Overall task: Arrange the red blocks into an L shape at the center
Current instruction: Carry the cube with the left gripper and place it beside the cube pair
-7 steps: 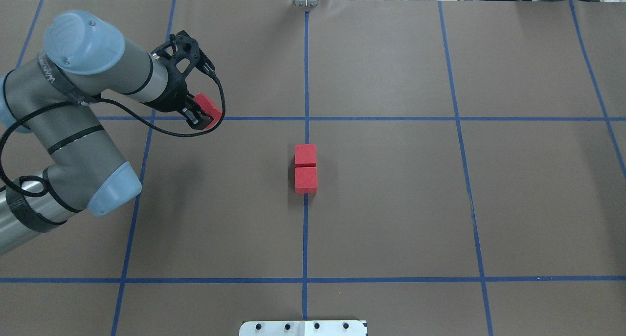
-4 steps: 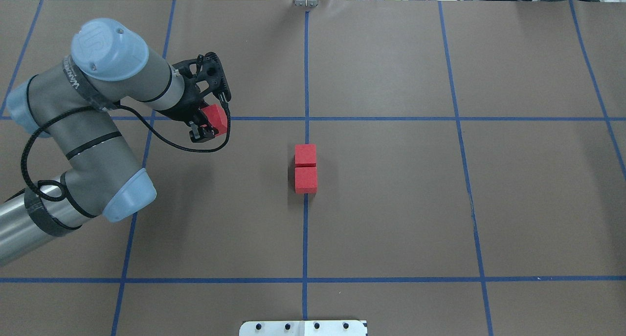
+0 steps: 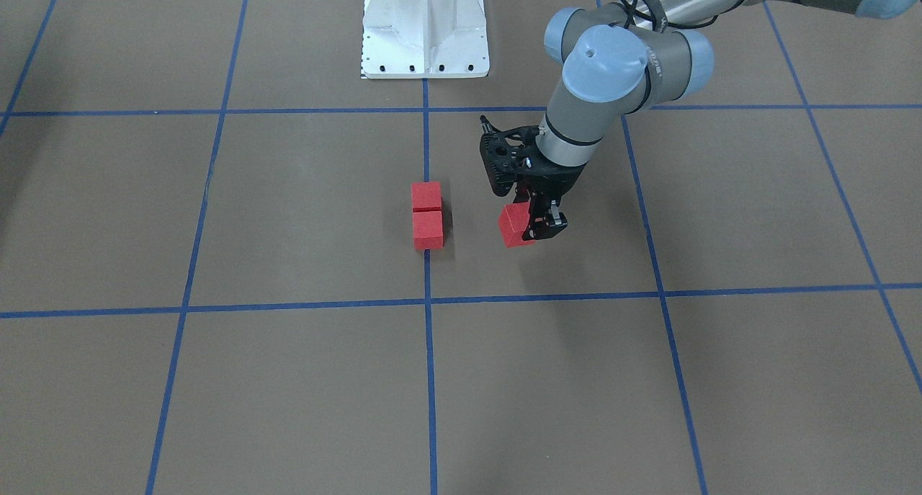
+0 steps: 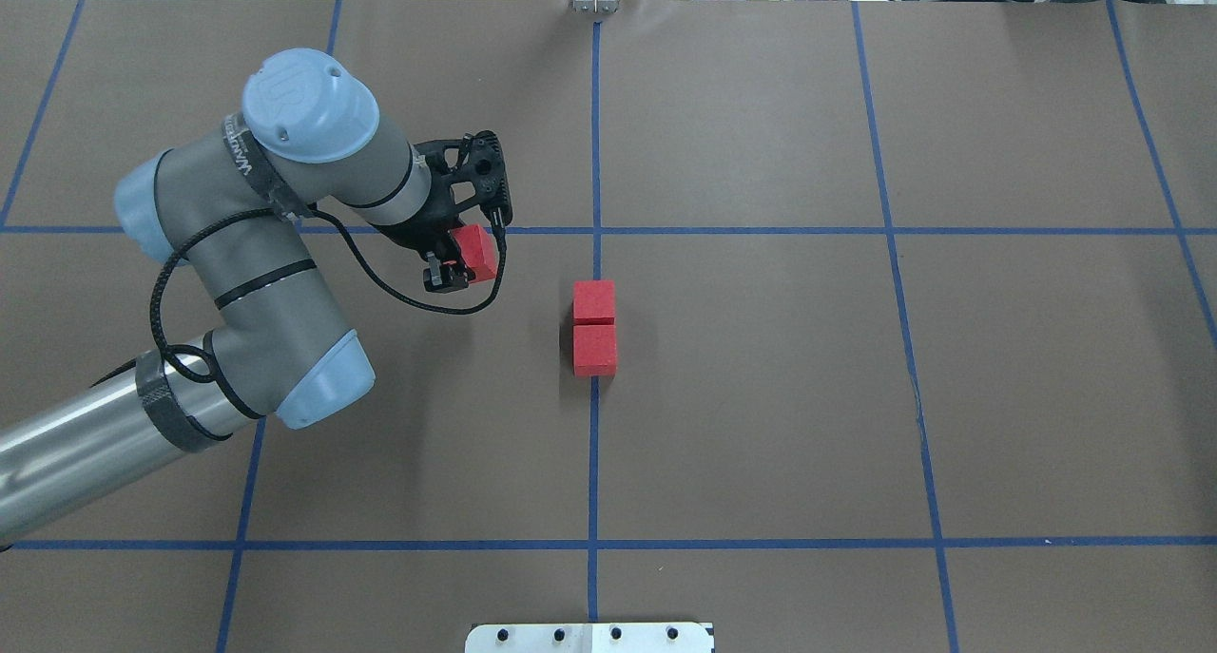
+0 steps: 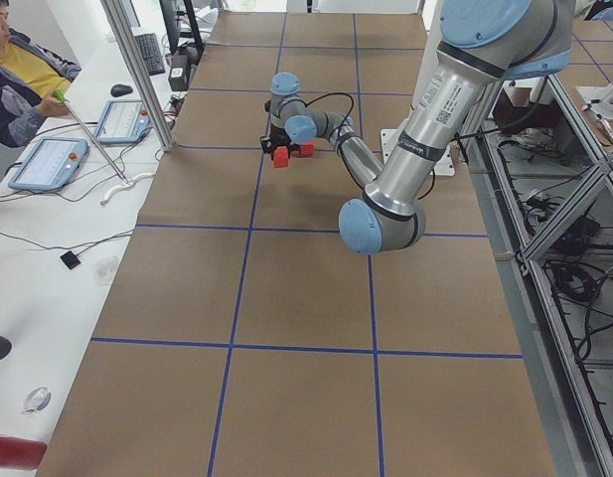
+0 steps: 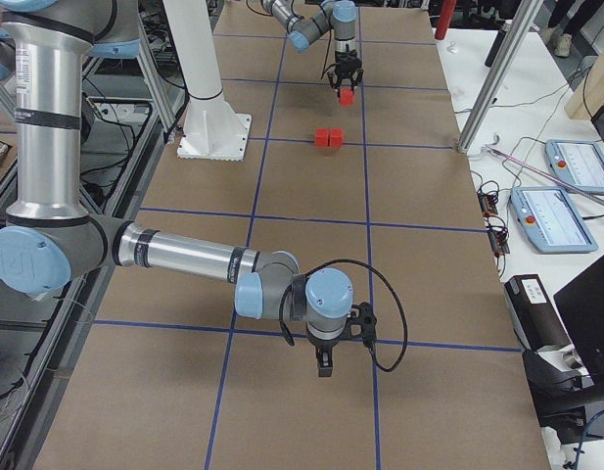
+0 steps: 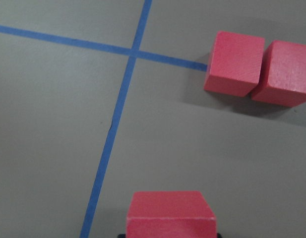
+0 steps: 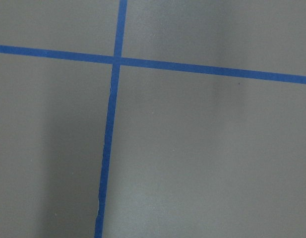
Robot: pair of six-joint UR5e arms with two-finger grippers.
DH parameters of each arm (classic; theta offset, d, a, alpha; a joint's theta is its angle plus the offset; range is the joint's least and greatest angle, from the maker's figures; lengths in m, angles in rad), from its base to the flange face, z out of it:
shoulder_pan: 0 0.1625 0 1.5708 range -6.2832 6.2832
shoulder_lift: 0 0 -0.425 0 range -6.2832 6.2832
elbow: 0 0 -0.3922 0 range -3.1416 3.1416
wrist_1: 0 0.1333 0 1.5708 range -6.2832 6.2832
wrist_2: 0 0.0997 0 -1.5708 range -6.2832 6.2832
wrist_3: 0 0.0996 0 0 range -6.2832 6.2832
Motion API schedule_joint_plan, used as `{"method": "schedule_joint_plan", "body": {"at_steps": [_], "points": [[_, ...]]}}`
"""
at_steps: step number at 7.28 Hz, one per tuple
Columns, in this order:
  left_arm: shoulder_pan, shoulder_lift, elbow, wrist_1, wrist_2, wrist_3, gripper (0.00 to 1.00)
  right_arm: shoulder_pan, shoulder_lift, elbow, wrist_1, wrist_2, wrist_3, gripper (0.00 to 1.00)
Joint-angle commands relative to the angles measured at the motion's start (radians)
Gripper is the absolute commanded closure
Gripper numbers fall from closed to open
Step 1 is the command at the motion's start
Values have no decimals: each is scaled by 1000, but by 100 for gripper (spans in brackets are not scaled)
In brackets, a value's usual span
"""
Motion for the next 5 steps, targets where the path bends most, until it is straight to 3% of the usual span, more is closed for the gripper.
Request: {"method": "schedule_joint_plan", "body": {"at_steps": [1, 5], "points": [[40, -35, 57, 0, 14, 25, 100, 2, -4, -1, 0, 0, 0, 0], [98, -116, 109, 74, 0, 108, 100, 8, -16, -1, 0, 2, 0, 0]]}}
